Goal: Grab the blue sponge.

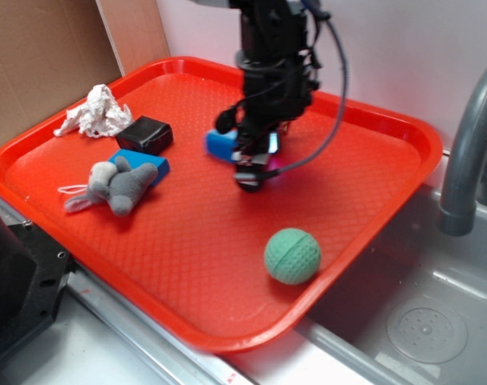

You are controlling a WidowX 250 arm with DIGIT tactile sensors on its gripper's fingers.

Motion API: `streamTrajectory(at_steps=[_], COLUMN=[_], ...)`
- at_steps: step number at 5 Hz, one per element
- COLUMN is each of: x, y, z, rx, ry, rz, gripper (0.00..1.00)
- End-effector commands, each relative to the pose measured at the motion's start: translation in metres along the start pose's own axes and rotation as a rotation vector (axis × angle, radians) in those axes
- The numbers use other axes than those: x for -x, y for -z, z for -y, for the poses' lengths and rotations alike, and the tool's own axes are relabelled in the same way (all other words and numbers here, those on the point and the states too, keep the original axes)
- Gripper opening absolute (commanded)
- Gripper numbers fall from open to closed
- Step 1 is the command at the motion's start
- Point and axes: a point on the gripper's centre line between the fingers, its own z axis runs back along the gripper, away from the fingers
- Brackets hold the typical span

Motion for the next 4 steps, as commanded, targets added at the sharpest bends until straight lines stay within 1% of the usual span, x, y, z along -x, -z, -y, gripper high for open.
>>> streamTrajectory(at_steps=[1, 2, 3, 4], x=[0.058, 0.067, 0.068, 0.062], y=[-0.097, -0.138, -0.175, -0.187], z=[0.06, 0.08, 0.077, 0.064], rx=[-0.057, -0.053, 0.044, 0.066], ry=[-0.234, -0.361, -0.606, -0.856], rz=[0.076, 0.043, 0.04, 0.071], gripper=[0.0, 0.0, 0.0, 0.0])
